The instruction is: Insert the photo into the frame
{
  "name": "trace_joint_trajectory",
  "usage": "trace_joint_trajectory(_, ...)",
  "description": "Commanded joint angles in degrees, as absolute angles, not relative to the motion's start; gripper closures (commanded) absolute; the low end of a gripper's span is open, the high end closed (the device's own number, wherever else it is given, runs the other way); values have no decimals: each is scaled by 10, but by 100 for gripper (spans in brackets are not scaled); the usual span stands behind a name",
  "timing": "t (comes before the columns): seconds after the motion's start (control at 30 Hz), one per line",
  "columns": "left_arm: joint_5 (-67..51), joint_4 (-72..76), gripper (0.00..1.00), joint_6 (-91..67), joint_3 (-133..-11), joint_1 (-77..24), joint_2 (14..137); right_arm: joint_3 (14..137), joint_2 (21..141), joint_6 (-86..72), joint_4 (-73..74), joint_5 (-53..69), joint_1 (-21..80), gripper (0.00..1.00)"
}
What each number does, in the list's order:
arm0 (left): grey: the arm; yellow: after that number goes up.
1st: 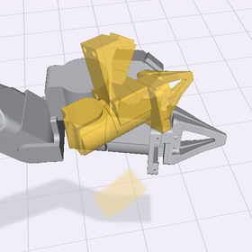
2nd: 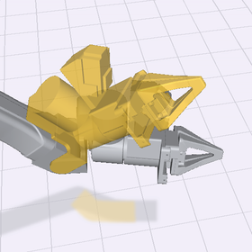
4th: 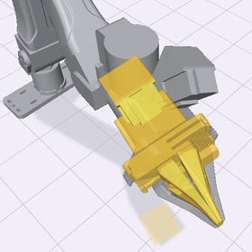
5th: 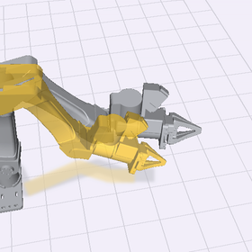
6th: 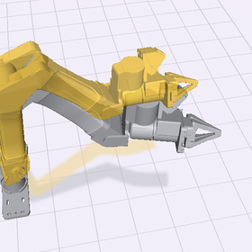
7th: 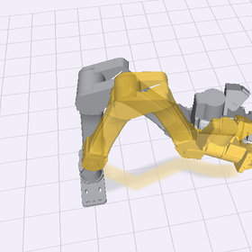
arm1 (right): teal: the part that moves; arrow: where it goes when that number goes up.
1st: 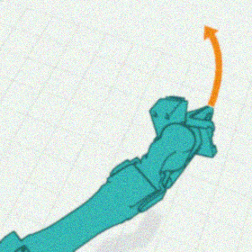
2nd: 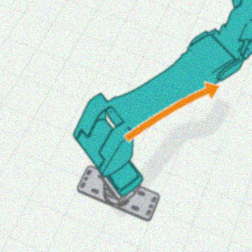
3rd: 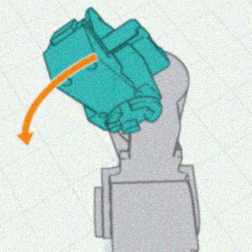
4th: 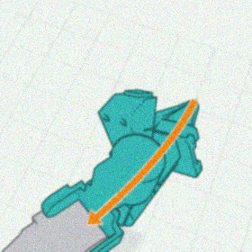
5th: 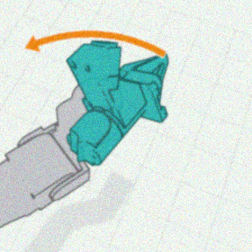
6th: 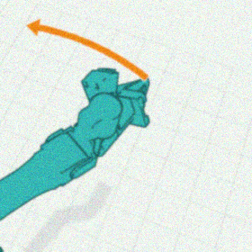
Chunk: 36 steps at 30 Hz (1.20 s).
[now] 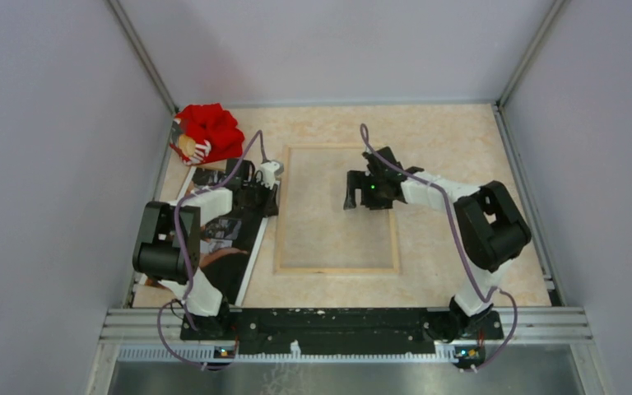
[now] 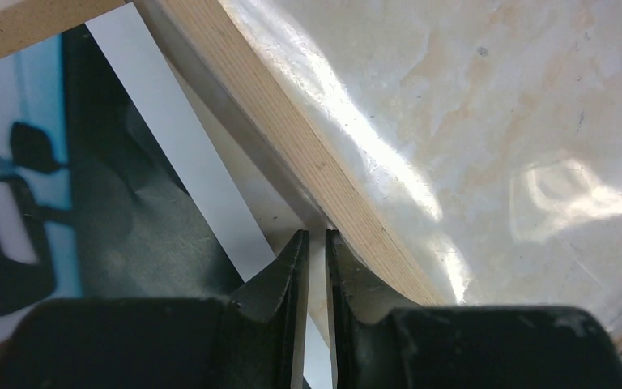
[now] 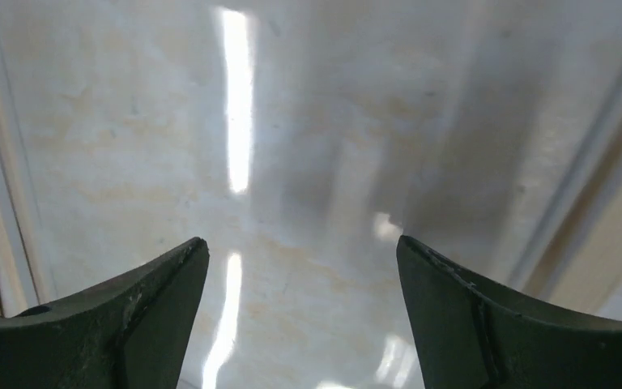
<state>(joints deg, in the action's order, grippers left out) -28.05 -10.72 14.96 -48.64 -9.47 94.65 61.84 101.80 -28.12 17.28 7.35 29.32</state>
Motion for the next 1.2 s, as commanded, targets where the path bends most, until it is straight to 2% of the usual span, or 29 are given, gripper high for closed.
trace_joint_trajectory(0.0,-279,-120,80,159,-484,-103,968,630,1049,-230,201,89,319,14)
trace_joint_trajectory(0.1,-275,-124,80,162,-484,-103,962,642,1034,-227,239,36,319,13)
trace_joint_trajectory(0.3,-270,-131,80,163,-483,-103,956,703,974,-225,269,34,318,11)
trace_joint_trajectory(0.43,-269,-132,80,163,-483,-103,953,785,980,-206,296,7,305,11)
trace_joint_trajectory(0.6,-271,-138,80,162,-487,-102,948,833,985,-206,299,-20,298,10)
trace_joint_trajectory(0.8,-296,-131,82,156,-490,-110,968,804,936,-240,284,-30,277,6)
trace_joint_trajectory(1.0,-332,-121,81,146,-500,-144,987,698,874,-270,243,34,223,7)
trace_joint_trajectory(1.17,-343,-189,81,148,-591,-160,1019,675,858,-288,241,45,251,6)
